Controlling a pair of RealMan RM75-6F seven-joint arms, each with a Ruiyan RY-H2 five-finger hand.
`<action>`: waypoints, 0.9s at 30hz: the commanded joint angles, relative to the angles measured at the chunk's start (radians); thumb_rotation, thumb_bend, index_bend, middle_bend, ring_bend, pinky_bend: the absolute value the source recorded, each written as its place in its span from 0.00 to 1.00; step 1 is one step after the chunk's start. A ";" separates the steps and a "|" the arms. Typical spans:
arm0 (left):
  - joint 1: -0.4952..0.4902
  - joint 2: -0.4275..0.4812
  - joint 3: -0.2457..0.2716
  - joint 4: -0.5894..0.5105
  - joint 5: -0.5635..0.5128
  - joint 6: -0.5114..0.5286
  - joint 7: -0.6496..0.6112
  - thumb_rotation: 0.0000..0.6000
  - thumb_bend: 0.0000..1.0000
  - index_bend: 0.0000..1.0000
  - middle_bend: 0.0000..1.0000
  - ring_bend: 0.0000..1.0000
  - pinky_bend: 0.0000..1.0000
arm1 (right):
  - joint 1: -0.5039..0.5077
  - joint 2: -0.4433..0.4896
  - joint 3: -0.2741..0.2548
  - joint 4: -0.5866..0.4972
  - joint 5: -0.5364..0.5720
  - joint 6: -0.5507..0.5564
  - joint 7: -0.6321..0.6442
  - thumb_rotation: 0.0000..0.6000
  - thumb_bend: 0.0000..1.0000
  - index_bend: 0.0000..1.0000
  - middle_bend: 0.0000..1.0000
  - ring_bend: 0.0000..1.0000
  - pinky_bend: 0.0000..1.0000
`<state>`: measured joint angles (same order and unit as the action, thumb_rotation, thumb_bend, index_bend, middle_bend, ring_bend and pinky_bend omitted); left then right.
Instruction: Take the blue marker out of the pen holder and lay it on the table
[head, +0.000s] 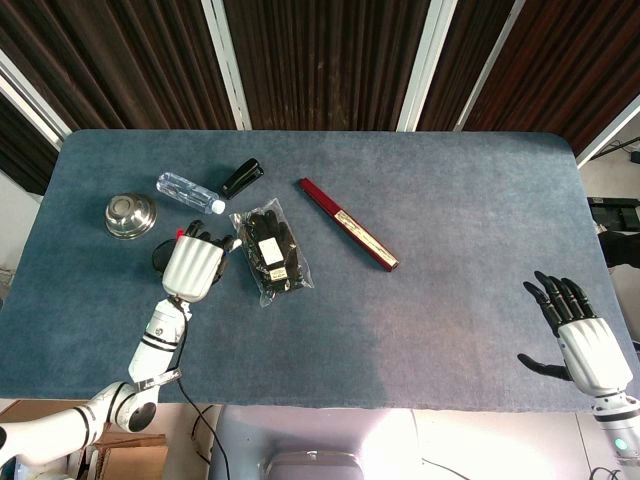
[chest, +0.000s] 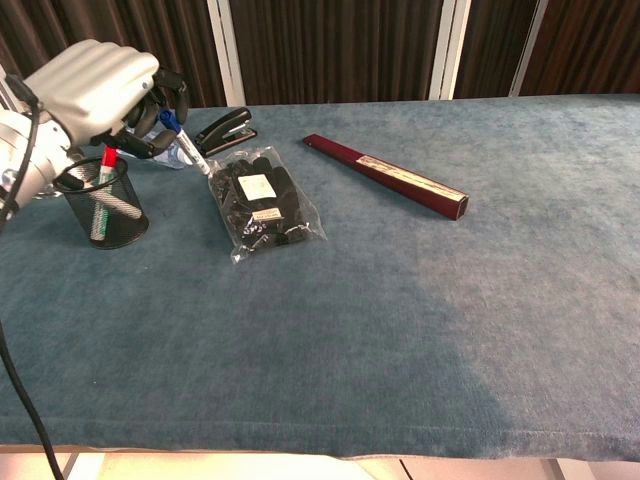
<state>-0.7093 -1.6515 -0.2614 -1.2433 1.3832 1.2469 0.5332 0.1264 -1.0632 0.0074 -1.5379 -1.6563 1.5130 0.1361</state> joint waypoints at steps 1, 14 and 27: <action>-0.036 -0.084 -0.012 0.086 -0.048 -0.002 0.127 1.00 0.58 0.70 0.76 0.63 0.31 | -0.001 -0.001 0.000 0.002 0.000 0.002 0.002 1.00 0.05 0.00 0.04 0.00 0.00; -0.038 -0.078 -0.052 -0.077 -0.302 -0.148 0.279 1.00 0.34 0.00 0.27 0.22 0.14 | -0.006 -0.004 0.000 0.014 0.005 0.005 0.011 1.00 0.05 0.00 0.04 0.00 0.00; 0.096 0.217 -0.027 -0.456 -0.272 -0.049 0.111 1.00 0.30 0.00 0.14 0.12 0.06 | -0.013 -0.008 0.002 0.027 0.015 0.008 0.020 1.00 0.05 0.00 0.04 0.00 0.00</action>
<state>-0.6664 -1.5229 -0.3004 -1.6166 1.0919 1.1504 0.6863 0.1140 -1.0713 0.0095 -1.5111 -1.6417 1.5216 0.1551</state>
